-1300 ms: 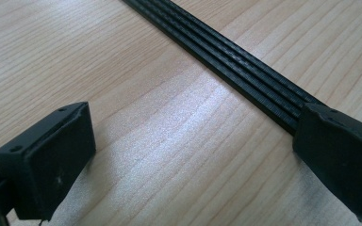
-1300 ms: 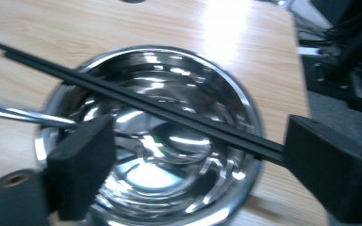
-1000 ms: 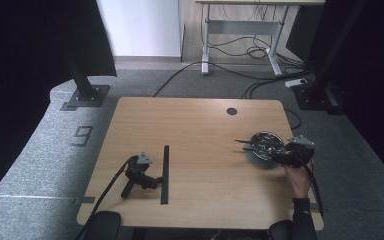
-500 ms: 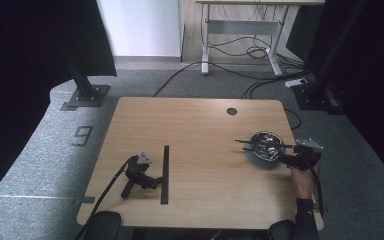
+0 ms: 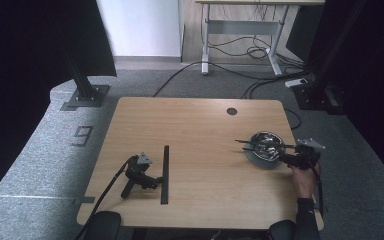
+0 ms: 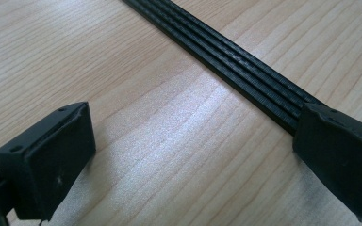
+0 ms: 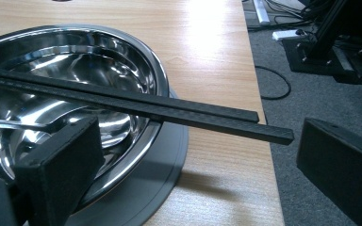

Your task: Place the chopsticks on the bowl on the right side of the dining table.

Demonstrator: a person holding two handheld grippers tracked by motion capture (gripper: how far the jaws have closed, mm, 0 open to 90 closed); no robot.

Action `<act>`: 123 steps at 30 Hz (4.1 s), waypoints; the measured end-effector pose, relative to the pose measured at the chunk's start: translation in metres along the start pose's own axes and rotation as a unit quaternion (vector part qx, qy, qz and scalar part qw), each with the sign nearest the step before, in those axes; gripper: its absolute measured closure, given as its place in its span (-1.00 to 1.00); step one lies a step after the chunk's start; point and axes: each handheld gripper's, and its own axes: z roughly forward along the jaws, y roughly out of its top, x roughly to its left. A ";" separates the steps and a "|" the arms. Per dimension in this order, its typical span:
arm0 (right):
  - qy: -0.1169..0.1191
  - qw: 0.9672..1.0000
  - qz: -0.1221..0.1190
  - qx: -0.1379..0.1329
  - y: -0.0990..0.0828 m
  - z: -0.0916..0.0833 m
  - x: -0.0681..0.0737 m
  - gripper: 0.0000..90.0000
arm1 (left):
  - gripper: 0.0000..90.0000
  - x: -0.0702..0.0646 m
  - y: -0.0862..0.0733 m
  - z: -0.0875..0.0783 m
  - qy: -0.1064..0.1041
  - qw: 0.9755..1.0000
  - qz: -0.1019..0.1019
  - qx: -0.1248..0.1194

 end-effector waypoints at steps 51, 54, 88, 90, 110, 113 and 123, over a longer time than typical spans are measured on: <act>0.007 1.000 -0.024 0.009 0.002 -0.003 0.010 -0.72 | -1.00 0.000 0.000 0.000 0.000 1.000 0.000 0.000; 0.008 1.000 -0.023 0.010 0.002 -0.002 0.010 -0.72 | -1.00 0.000 0.000 0.000 0.000 1.000 0.000 0.000; 0.015 0.999 -0.031 0.010 0.004 0.003 0.005 -0.71 | -1.00 0.000 0.000 0.000 0.000 1.000 0.000 0.000; 0.014 0.999 -0.031 0.009 0.004 0.003 0.005 -0.71 | -1.00 0.000 0.000 0.000 0.000 1.000 0.000 0.000; 0.055 0.997 -0.038 0.024 0.006 -0.018 0.009 -0.79 | -1.00 0.000 0.000 0.000 0.000 1.000 0.000 0.000; 0.064 0.997 -0.041 0.025 0.005 -0.026 0.009 -0.80 | -1.00 0.000 0.000 0.000 0.000 1.000 0.000 0.000; 0.078 0.995 -0.047 0.043 0.000 -0.055 0.009 -0.84 | -1.00 0.000 0.000 0.000 0.000 1.000 0.000 0.000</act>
